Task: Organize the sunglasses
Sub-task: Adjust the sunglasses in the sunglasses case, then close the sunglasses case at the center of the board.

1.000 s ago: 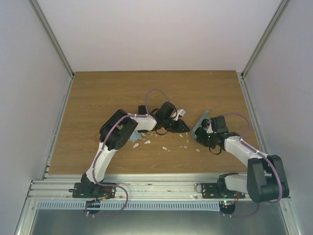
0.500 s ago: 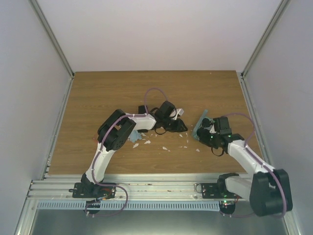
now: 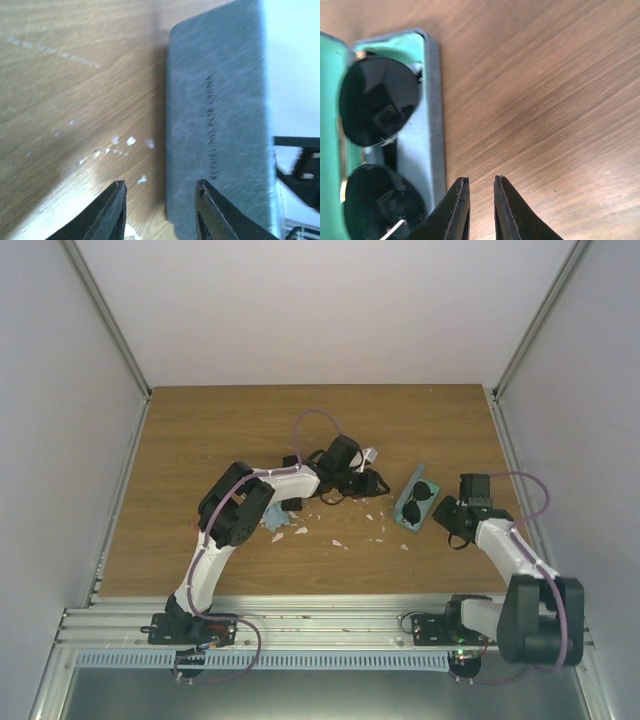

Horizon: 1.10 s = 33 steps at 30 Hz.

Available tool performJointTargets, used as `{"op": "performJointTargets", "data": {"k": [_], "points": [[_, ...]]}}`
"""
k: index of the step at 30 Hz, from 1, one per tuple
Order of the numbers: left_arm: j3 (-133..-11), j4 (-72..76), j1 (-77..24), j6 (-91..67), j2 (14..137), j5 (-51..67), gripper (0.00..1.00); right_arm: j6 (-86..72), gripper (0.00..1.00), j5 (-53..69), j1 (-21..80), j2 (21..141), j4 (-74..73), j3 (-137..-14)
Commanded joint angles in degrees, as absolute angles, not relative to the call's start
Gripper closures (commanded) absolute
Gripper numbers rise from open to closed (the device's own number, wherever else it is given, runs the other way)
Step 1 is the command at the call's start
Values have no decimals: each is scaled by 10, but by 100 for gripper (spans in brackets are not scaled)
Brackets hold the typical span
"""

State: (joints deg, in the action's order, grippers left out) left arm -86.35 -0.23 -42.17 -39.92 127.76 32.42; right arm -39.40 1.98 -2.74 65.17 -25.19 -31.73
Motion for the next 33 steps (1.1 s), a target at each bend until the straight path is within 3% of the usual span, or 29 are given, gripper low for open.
{"op": "performJointTargets", "data": {"k": [1, 18, 33], "points": [[-885, 79, -412, -452, 1297, 369, 60, -383, 84, 55, -41, 724, -194, -320], [-909, 178, -419, -487, 1359, 490, 63, -340, 85, 177, -41, 833, -72, -293], [-884, 97, -423, -437, 1356, 456, 58, -306, 88, 304, -37, 889, -26, -297]]}}
